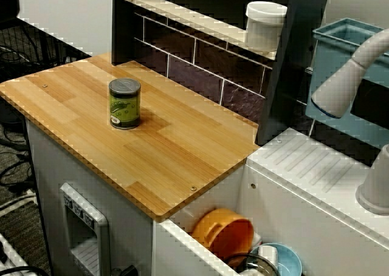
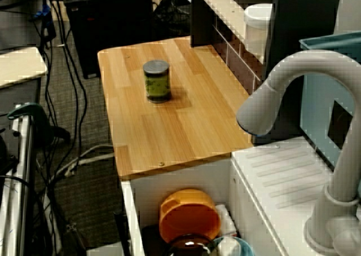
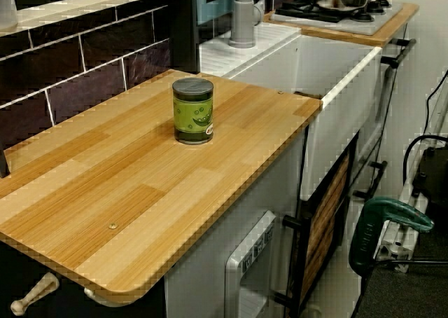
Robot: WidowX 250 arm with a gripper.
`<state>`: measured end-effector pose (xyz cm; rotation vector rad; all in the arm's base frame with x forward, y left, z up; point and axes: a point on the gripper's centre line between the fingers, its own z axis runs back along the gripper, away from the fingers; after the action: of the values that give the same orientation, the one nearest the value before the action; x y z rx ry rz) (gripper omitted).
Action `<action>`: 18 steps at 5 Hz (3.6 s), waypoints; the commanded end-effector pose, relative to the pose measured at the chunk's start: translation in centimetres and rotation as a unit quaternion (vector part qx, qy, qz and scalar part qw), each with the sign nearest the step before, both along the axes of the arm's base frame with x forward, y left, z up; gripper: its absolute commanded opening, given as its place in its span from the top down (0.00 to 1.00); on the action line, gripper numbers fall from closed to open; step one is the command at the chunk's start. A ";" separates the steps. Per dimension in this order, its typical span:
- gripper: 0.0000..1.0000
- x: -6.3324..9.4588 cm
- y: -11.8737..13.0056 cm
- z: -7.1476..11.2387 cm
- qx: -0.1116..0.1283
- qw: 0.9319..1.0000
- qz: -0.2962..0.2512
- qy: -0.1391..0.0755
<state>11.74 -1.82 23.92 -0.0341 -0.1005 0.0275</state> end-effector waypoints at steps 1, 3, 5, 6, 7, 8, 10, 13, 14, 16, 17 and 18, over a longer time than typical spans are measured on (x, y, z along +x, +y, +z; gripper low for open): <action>0.00 0.0 0.0 0.0 0.000 1.000 0.000 0.000; 0.00 5.1 3.9 -2.3 0.060 0.996 0.040 -0.044; 0.00 11.6 12.8 -5.1 0.110 0.983 0.124 -0.081; 0.00 13.2 14.5 -7.3 0.117 0.983 0.126 -0.067; 0.00 13.1 13.7 -8.3 0.115 0.985 0.114 -0.055; 0.00 11.8 12.1 -9.0 0.105 0.989 0.087 -0.048; 0.00 10.4 10.1 -11.2 0.011 0.987 0.156 -0.036; 0.00 12.2 6.8 -15.5 0.000 0.962 0.264 -0.062; 0.00 12.6 6.9 -15.2 0.005 0.969 0.241 -0.059; 0.00 10.7 6.6 -11.3 -0.002 0.970 0.235 -0.054; 0.00 10.7 6.6 -11.3 -0.002 0.970 0.235 -0.054; 0.00 10.7 6.6 -11.3 -0.002 0.970 0.235 -0.054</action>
<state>22.08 4.49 11.50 -0.0114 -0.1841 0.4985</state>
